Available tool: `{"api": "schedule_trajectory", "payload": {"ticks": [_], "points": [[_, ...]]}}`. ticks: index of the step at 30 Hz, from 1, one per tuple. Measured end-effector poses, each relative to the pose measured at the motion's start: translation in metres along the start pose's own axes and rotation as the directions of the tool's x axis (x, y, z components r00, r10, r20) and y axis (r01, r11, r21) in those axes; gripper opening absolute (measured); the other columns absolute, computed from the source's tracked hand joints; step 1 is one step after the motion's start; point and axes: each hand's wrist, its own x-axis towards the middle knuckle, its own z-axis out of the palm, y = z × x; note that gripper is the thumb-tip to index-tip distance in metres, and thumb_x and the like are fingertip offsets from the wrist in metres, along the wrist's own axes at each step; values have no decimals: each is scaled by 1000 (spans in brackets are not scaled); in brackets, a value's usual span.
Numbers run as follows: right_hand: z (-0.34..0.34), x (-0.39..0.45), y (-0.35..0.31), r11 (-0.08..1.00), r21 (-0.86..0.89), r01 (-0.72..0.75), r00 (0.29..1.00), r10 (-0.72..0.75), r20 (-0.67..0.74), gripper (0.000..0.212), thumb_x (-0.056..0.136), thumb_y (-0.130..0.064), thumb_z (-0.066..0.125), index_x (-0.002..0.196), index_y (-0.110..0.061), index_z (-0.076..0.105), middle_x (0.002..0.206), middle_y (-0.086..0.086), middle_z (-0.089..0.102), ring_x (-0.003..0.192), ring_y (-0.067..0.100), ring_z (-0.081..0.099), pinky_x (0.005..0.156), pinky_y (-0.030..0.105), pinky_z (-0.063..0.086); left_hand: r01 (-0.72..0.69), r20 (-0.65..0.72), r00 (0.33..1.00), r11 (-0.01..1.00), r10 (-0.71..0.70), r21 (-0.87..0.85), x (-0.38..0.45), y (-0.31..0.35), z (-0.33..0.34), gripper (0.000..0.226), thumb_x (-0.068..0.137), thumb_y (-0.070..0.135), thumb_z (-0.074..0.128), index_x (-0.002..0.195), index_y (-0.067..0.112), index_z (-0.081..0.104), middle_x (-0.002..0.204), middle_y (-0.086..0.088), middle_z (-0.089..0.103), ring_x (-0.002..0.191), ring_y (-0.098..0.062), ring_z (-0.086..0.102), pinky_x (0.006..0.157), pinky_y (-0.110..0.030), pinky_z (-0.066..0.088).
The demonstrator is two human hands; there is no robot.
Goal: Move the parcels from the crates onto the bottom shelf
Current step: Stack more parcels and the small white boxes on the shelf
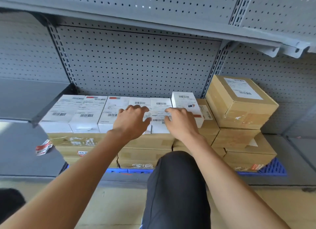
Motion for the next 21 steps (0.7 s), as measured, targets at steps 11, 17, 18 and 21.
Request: {"api": "schedule_trajectory", "payload": {"ticks": [11,17,18,21], "points": [[43,17,-165,938,194,288,957,-291,-14,38,98,-26,53,135,-21,61,137,-5,61,132,18,44,103,32,39,259,-68,965,963,-255,70,-91,-139,-67,40,101,43,49,137,28,58,131,-1,65,120,-27,59,99,-43,45],[78,5,-290,852,250,460,874,-484,43,37,98,-29,54,134,-22,61,135,-3,62,129,23,49,101,37,45,439,-138,894,895,-427,78,-161,-230,-112,39,101,43,48,136,31,58,132,0,64,120,-29,59,99,-41,43],[84,0,-311,834,265,483,857,-513,52,37,98,-28,55,134,-22,62,135,-2,62,128,24,49,100,37,45,470,-147,877,879,-457,75,-176,-245,-118,39,101,44,48,137,31,58,133,0,64,121,-29,59,99,-40,43],[101,-19,-376,773,303,557,793,-604,81,39,98,-26,55,135,-21,61,136,-1,62,127,25,50,101,35,43,564,-174,819,823,-547,66,-224,-289,-135,41,101,46,47,138,32,57,134,1,62,121,-28,59,99,-39,44]]}}
